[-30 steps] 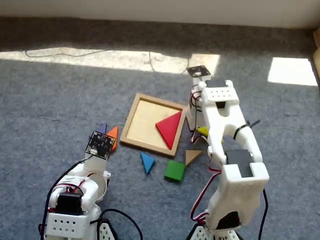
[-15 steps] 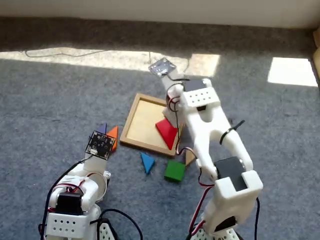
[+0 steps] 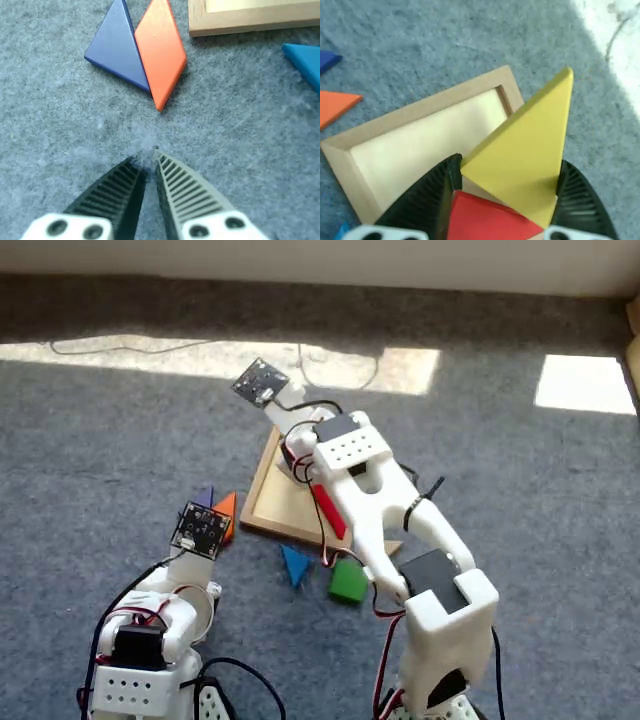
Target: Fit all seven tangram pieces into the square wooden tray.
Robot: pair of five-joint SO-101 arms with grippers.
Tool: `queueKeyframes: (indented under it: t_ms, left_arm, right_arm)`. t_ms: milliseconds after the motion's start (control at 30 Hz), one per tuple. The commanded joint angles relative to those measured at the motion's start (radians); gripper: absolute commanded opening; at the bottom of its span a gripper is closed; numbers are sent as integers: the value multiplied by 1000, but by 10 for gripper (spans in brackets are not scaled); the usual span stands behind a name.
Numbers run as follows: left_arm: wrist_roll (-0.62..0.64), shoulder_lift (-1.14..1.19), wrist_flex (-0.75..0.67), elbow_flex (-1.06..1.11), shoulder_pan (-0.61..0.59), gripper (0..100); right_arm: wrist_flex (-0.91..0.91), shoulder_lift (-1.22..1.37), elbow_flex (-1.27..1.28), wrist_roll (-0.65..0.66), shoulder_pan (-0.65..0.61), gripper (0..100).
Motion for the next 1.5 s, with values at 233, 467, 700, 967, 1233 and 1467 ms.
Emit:
queueKeyframes:
  t_ms: [233, 467, 700, 967, 1233, 1467]
  left_arm:
    - [8, -33, 2, 21, -12, 7]
    - [8, -33, 2, 21, -12, 7]
    - [8, -33, 2, 21, -12, 7]
    - [8, -33, 2, 21, -12, 7]
    - [8, -33, 2, 21, -12, 7]
    - [8, -33, 2, 21, -12, 7]
  right_arm:
    - [-19, 25, -10, 106, -15, 217]
    - [5, 28, -15, 140, 4, 240]
    - [139, 24, -18, 140, 22, 375]
    - [145, 21, -38, 135, 16, 286]
    - [142, 24, -153, -71, 21, 9]
    - [99, 33, -148, -89, 24, 6]
